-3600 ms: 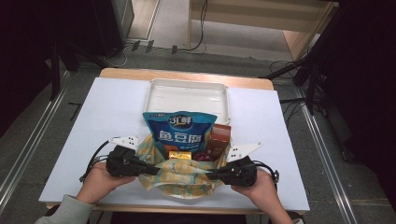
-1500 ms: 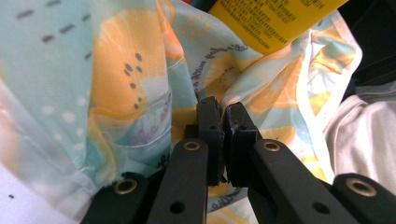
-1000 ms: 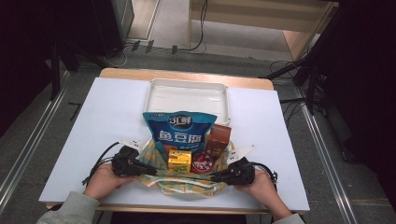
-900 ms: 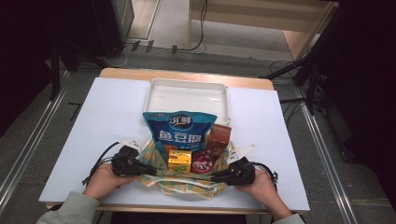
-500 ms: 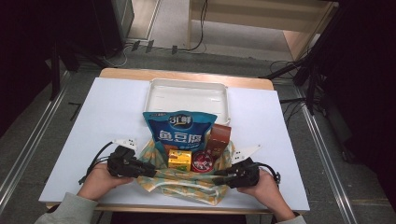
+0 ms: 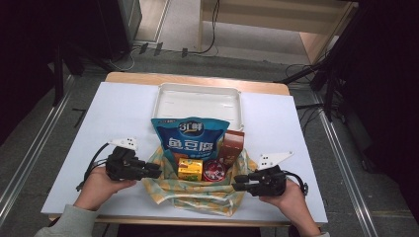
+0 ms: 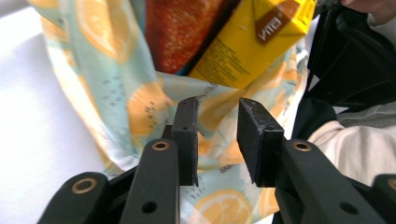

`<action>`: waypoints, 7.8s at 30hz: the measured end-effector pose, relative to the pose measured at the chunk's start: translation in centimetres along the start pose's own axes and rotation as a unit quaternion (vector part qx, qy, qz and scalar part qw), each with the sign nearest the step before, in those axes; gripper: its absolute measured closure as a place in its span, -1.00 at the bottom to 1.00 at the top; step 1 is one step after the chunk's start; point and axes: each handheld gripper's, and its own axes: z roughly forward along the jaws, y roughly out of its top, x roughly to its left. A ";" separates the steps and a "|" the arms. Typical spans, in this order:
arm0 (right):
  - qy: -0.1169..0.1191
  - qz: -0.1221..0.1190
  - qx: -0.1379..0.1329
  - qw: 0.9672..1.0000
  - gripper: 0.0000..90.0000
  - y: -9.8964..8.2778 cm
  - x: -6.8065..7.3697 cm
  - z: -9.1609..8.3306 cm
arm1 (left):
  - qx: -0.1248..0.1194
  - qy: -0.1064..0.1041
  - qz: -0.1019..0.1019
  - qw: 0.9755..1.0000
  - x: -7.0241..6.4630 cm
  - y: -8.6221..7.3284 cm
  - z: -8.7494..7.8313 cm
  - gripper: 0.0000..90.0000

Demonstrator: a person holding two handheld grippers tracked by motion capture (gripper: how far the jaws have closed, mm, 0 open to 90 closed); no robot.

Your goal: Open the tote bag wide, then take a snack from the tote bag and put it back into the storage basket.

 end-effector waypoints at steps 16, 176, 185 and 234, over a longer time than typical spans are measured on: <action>-0.029 0.029 -0.011 0.999 1.00 1.5 -1.6 -0.9 | -0.012 0.007 -0.009 1.000 1.2 1.9 -0.4 0.96; -0.066 0.048 0.015 0.997 1.00 2.4 -11.2 5.2 | 0.025 0.031 -0.015 0.999 8.4 3.7 6.7 0.91; -0.059 0.057 0.009 0.997 1.00 2.5 -11.3 4.9 | 0.024 0.023 -0.036 0.999 8.7 3.6 6.2 0.92; -0.165 0.092 -0.025 0.982 0.01 2.9 -11.5 0.7 | -0.019 0.035 -0.032 0.999 5.6 4.5 0.6 -0.04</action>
